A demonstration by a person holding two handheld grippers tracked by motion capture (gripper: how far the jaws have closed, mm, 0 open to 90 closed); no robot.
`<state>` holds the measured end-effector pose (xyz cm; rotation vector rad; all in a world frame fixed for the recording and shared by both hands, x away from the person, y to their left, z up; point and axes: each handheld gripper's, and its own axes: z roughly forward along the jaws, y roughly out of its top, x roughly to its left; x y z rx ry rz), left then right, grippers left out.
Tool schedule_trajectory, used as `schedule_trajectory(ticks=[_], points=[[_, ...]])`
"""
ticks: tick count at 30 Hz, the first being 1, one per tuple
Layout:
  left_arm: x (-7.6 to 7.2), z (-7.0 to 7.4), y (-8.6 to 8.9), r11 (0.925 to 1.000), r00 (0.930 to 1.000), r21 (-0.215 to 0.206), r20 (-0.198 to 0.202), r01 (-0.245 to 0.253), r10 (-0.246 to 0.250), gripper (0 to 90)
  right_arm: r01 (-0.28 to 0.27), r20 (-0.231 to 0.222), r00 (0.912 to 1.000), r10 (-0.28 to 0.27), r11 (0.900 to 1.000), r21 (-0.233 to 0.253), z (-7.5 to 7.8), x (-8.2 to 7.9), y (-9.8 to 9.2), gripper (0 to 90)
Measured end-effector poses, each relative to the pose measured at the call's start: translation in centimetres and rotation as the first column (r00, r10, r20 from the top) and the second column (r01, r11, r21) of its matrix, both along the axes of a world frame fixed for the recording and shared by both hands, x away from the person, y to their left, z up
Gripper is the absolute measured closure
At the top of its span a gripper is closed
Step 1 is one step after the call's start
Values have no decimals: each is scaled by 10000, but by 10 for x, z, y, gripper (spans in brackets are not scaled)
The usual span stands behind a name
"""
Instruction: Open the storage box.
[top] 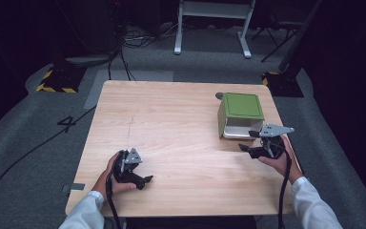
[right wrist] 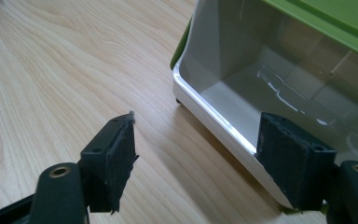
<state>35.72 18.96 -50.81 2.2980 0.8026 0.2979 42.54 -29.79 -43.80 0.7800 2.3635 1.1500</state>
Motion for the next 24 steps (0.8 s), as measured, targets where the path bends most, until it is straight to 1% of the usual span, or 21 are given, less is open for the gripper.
schedule_trajectory(ticks=[3,8,14,20,24], points=[[0,0,0,10000,10000,4,6,1,-1,5,59,-22,10000,-59,9999,-93,-4,8,7,283],[0,0,0,10000,10000,-4,1,1,-1,5,41,-139,9999,-42,10000,-68,-8,15,11,283],[0,0,0,10000,10000,12,12,2,-2,5,143,-205,9997,-146,9998,-155,-13,24,14,283],[0,0,0,10000,10000,12,13,4,-4,5,251,-404,9988,-262,9993,-279,-21,33,18,283],[0,0,0,10000,10000,10,12,1,-1,5,211,-611,9978,-238,9988,-441,-27,38,21,294]])
